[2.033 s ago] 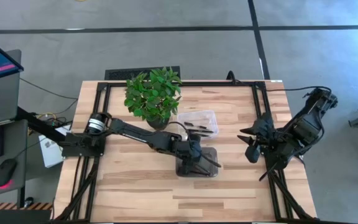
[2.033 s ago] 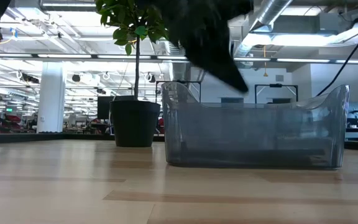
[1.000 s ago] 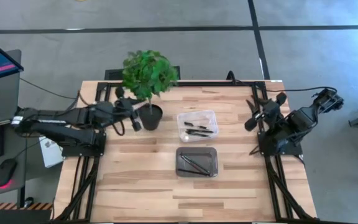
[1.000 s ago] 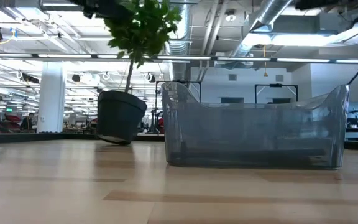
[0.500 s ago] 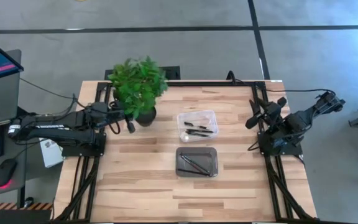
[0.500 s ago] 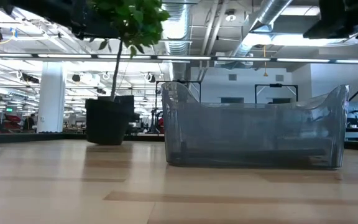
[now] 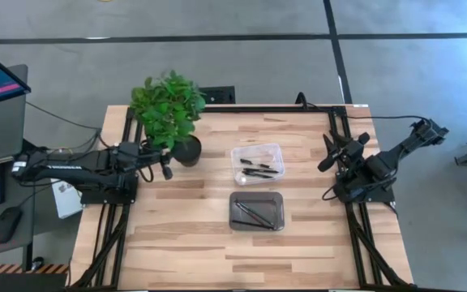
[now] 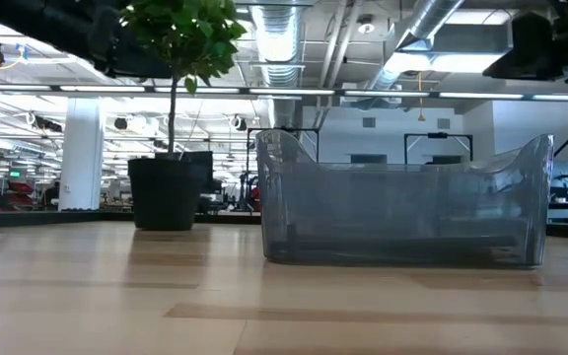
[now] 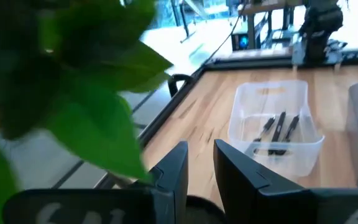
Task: Sort pens & pencils
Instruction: Return to Home Position
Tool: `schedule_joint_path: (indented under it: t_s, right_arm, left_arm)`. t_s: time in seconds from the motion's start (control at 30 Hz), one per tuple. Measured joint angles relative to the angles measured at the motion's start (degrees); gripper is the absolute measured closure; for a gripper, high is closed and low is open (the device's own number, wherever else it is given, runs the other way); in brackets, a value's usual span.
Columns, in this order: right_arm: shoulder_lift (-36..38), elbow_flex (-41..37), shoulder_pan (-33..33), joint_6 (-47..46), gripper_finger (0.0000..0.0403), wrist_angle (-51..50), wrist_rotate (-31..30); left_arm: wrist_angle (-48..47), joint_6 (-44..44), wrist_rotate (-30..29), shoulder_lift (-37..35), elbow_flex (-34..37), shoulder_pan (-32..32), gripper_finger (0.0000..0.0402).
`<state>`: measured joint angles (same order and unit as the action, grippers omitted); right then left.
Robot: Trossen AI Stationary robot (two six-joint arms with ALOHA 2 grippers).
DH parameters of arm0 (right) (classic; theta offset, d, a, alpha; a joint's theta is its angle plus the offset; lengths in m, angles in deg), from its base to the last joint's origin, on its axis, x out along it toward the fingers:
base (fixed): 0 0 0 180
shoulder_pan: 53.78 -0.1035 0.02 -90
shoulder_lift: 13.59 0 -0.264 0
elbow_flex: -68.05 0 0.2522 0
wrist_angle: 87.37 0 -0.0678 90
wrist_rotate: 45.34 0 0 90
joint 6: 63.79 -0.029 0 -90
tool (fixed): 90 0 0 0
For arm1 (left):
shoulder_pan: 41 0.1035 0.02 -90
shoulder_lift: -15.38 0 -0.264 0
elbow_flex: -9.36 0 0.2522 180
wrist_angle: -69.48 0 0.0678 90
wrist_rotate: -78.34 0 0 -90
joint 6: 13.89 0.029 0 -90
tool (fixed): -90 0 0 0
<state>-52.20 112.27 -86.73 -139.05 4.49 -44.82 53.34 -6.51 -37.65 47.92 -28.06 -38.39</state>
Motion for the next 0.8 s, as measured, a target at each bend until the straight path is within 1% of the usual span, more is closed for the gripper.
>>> schedule_joint_path:
  t_s: [0.6, 0.8]
  right_arm:
    - [-1.2, 0.0, 0.1, 0.2, 0.0266, 0.8, -0.4]
    - [-1.2, 0.0, 0.1, 0.2, 0.0264, 0.7, -0.4]
  left_arm:
    - [-0.9, -0.6, -1.2, -18.6, 13.0, -0.7, 0.0333]
    - [-1.7, -0.9, 2.2, -23.6, 17.0, -0.7, 0.0333]
